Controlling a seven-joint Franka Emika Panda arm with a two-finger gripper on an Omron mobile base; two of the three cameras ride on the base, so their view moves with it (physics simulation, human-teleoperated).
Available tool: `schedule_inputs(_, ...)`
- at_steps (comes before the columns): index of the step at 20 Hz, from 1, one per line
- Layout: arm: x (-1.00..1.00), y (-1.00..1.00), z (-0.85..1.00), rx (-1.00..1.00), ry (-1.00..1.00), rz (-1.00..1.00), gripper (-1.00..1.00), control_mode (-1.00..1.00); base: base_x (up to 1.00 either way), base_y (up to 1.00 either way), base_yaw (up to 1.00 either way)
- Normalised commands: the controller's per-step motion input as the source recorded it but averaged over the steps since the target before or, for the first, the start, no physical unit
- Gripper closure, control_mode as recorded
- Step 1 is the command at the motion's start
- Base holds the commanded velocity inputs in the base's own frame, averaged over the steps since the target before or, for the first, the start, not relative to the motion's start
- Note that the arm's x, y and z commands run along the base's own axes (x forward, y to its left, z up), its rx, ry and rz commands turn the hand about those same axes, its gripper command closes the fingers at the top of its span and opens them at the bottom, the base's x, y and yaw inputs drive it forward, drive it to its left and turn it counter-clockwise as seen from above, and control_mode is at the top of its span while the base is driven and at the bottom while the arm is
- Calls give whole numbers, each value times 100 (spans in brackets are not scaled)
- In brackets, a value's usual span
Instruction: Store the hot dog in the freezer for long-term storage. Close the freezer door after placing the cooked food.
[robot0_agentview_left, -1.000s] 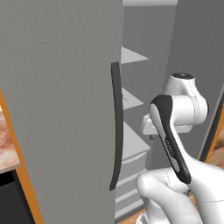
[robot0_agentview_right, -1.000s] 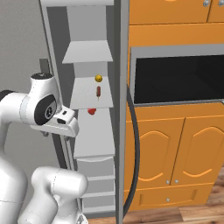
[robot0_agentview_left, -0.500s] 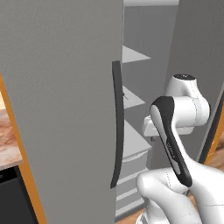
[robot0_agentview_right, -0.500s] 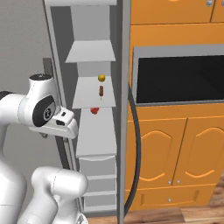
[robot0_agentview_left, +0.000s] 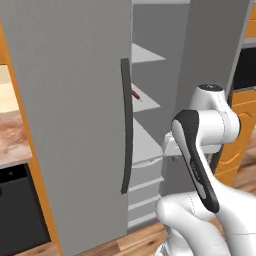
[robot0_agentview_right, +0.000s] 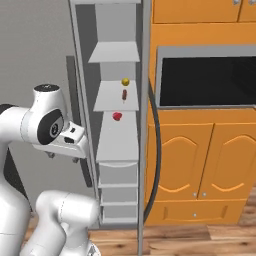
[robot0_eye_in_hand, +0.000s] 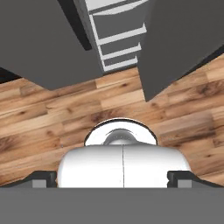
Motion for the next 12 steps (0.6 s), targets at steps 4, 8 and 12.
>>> schedule_inputs(4,0,0,0,0,0,0,-100,100,-69,-26,25)
schedule_inputs(8,0,0,0,0,0,0,-100,100,-31,-32,26)
schedule_inputs(12,0,0,0,0,0,0,-100,100,-5,-39,26)
